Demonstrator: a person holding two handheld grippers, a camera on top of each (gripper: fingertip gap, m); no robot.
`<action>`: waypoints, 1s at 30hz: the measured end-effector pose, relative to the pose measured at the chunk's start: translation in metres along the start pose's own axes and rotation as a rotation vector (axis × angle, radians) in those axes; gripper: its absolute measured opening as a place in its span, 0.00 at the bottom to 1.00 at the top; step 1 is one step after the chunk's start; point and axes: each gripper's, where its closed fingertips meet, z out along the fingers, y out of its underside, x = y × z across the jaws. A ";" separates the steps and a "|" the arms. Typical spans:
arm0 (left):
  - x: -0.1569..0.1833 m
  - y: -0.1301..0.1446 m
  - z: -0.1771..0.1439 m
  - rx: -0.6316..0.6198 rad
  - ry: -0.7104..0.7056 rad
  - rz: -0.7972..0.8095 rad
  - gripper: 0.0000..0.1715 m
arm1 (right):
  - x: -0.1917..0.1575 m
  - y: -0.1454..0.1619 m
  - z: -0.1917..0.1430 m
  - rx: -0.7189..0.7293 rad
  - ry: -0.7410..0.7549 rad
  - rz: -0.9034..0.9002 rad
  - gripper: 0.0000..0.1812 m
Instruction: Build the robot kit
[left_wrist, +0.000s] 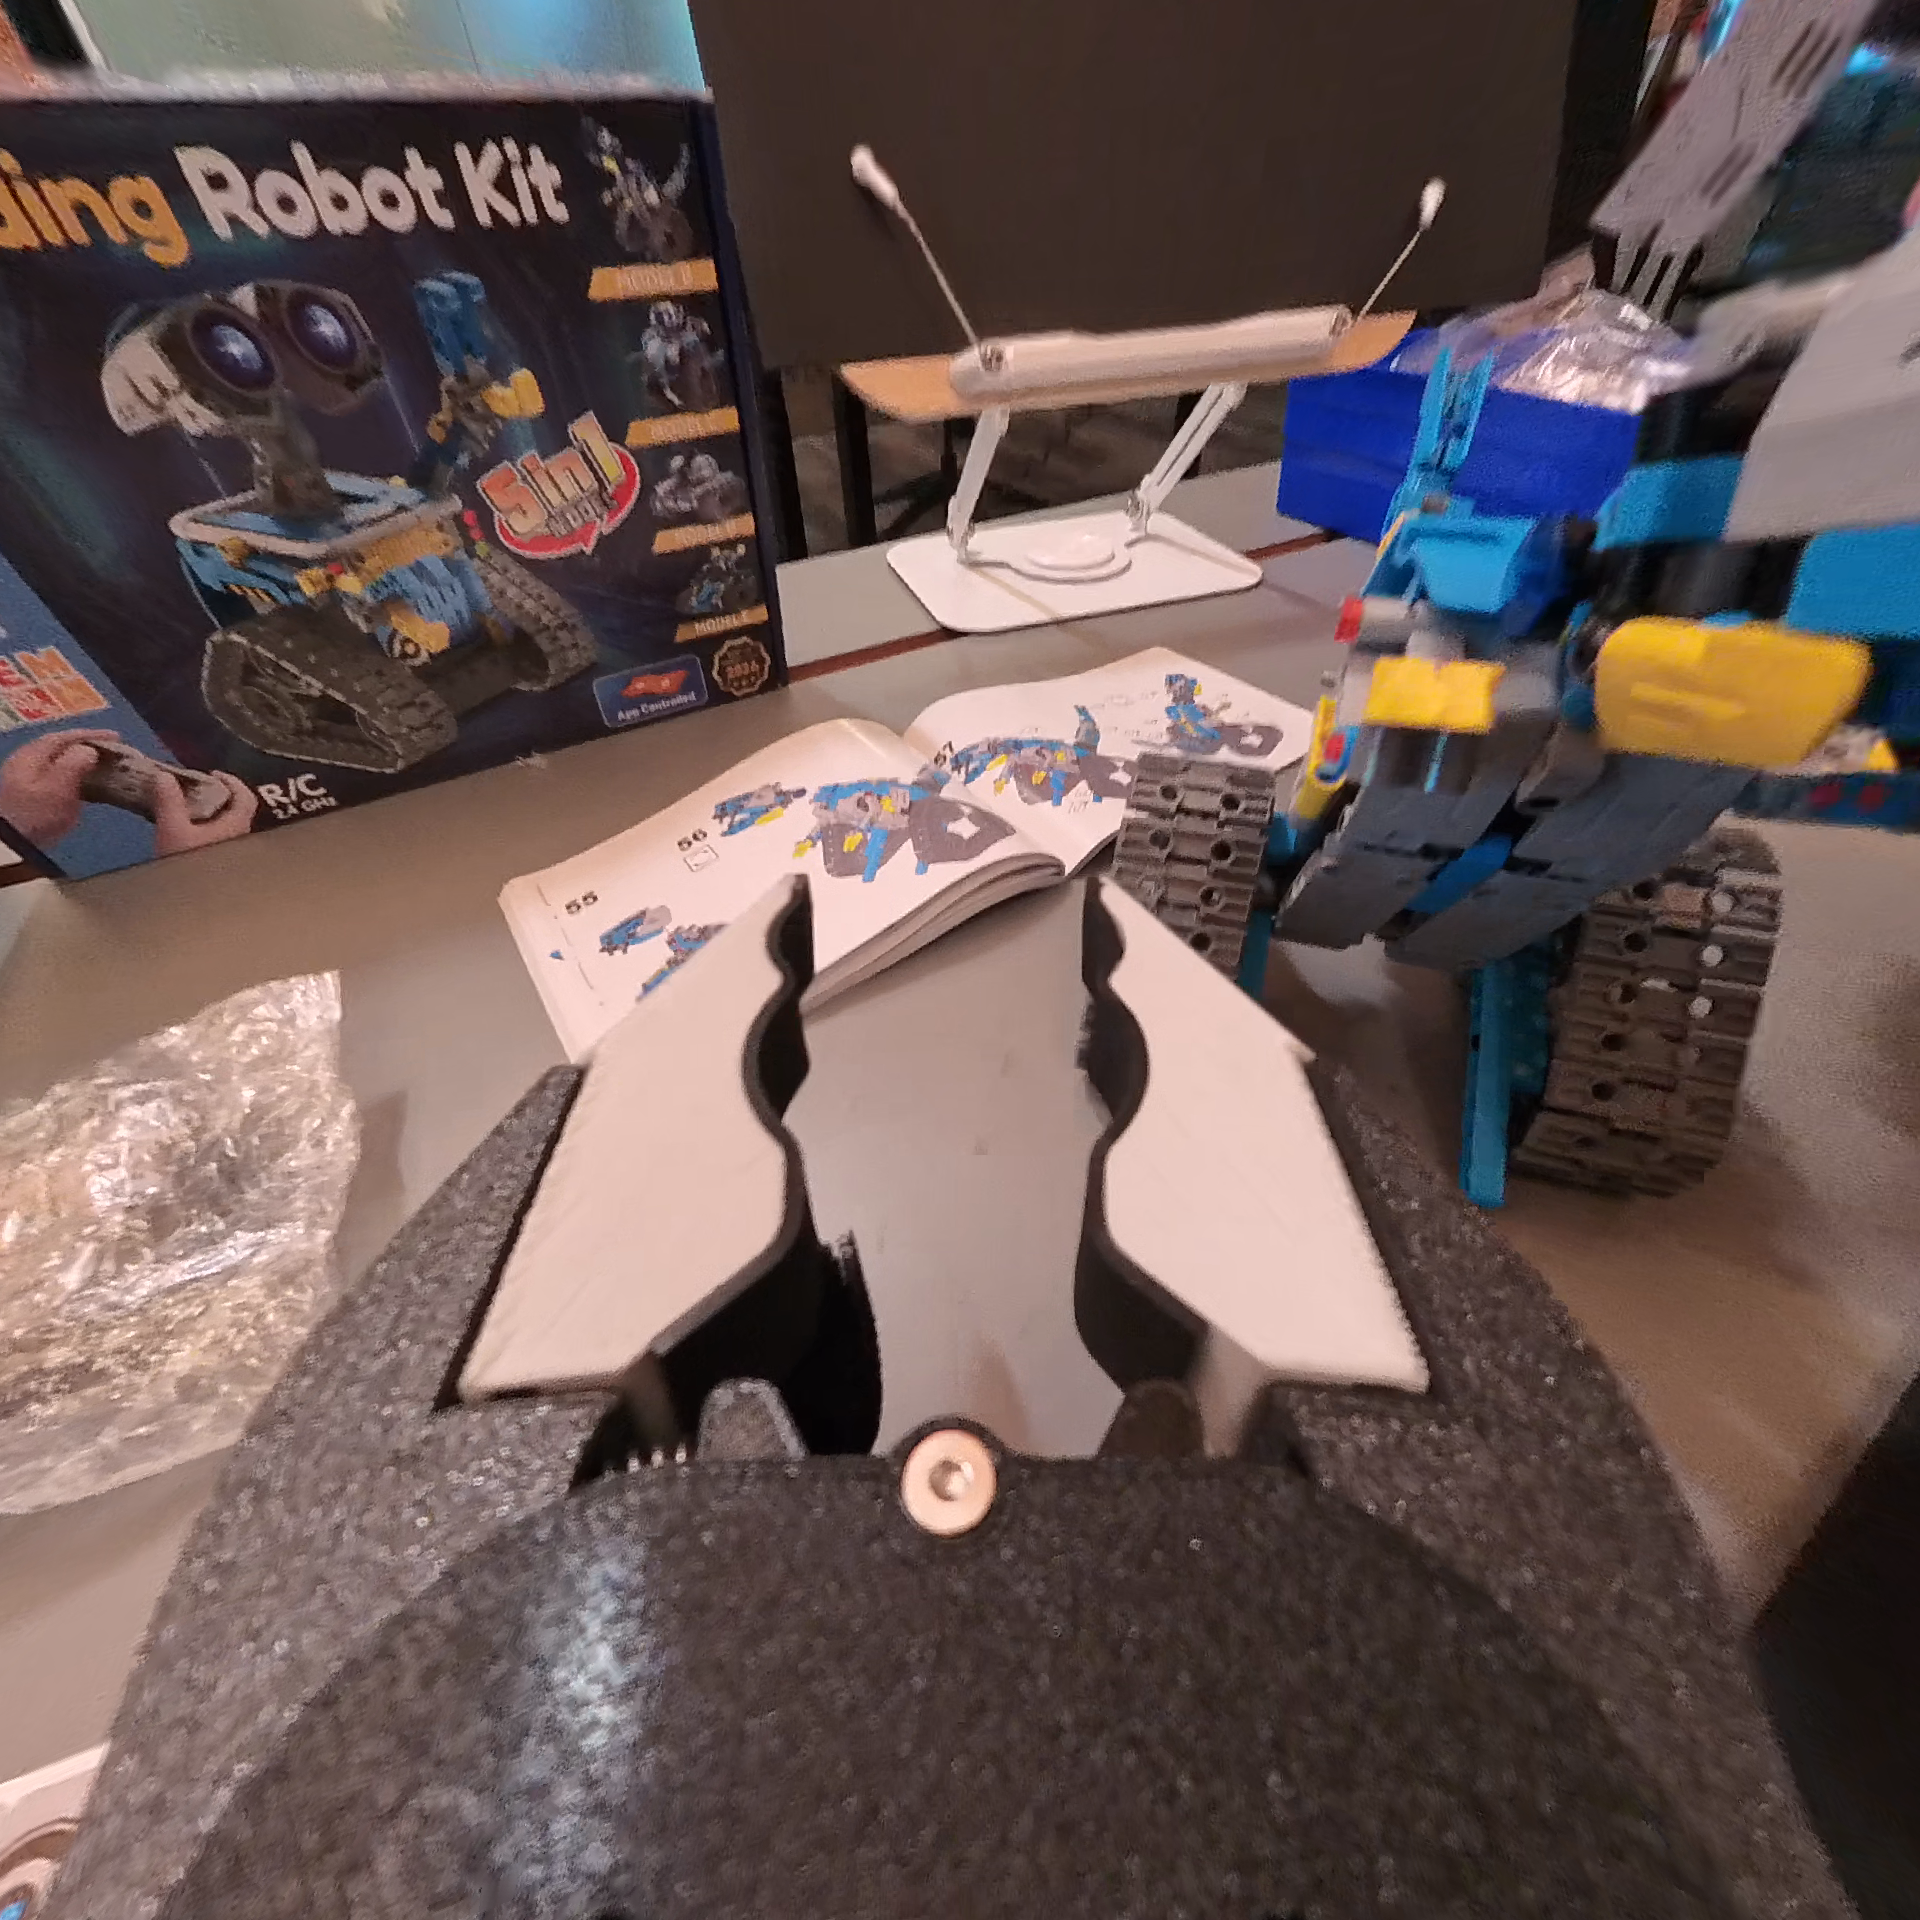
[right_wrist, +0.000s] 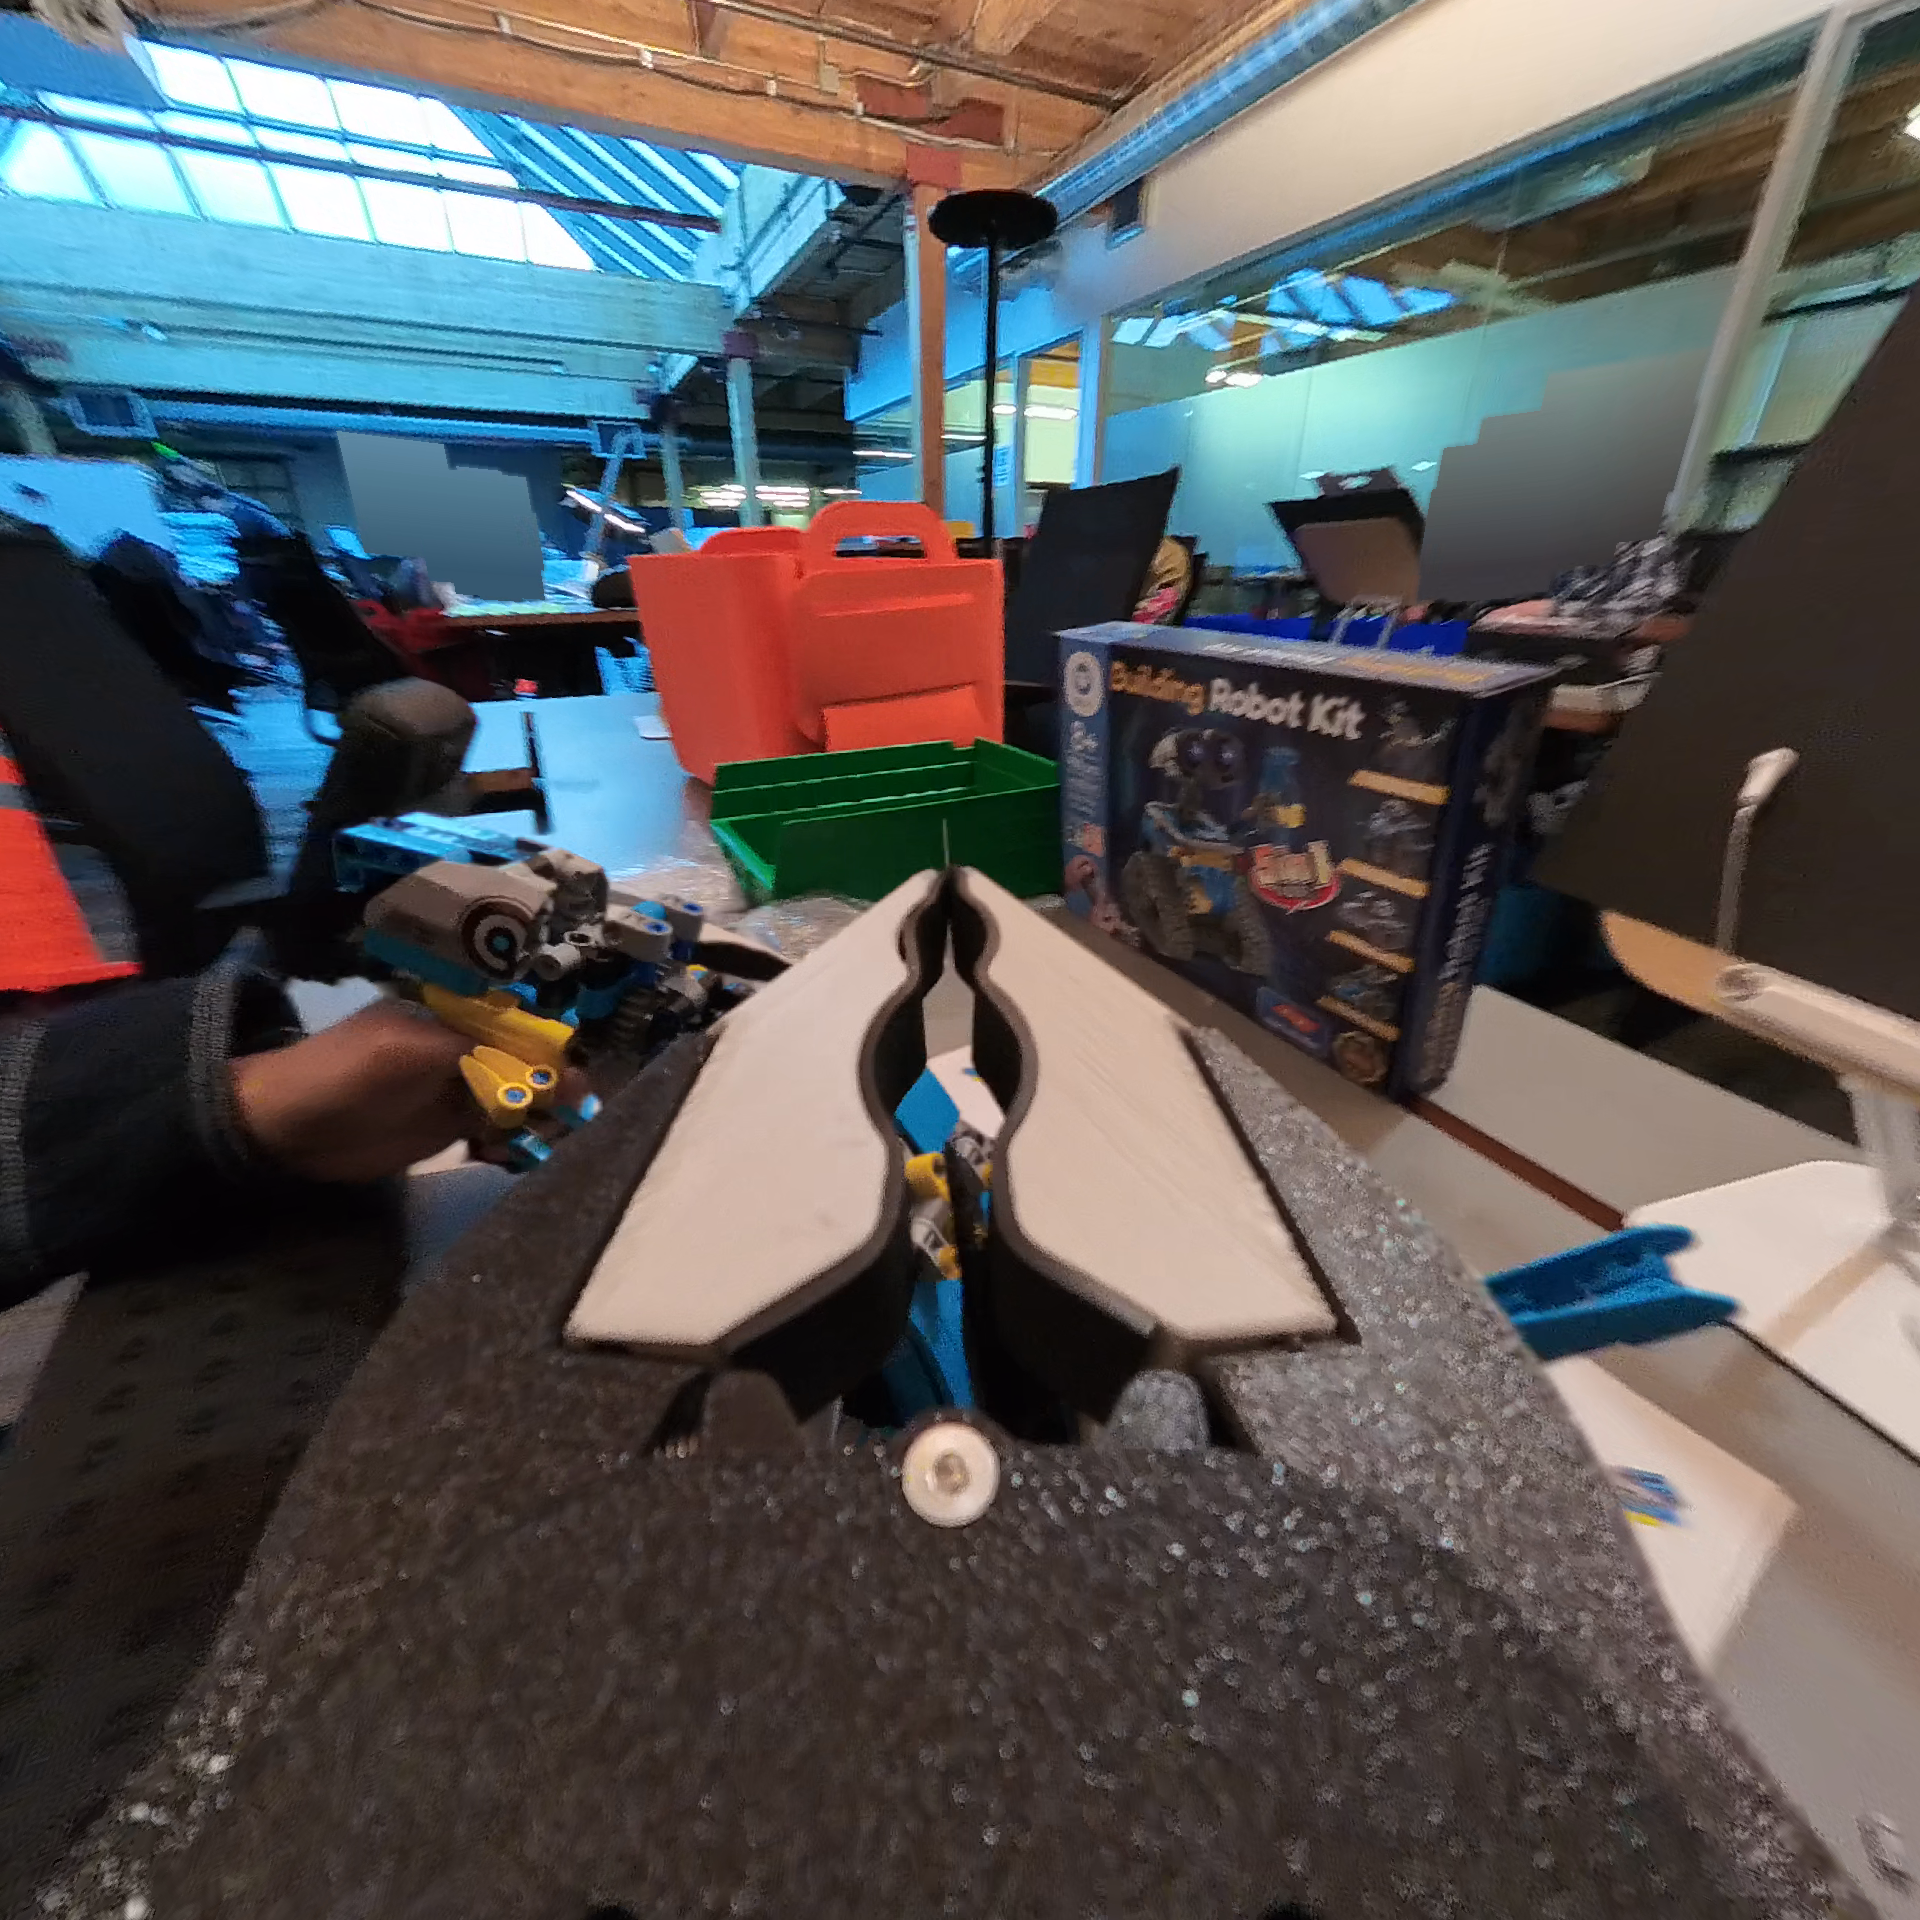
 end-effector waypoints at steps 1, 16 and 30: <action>0.001 -0.005 -0.002 0.020 -0.001 -0.008 0.30 | -0.001 -0.001 -0.005 0.004 0.031 -0.036 0.00; 0.010 0.003 0.003 -0.047 0.103 -0.046 0.29 | 0.007 0.023 -0.032 -0.065 0.218 -0.150 0.00; -0.035 0.017 0.034 -0.127 -0.032 -0.017 0.29 | 0.016 0.009 -0.018 -0.096 0.278 -0.131 0.00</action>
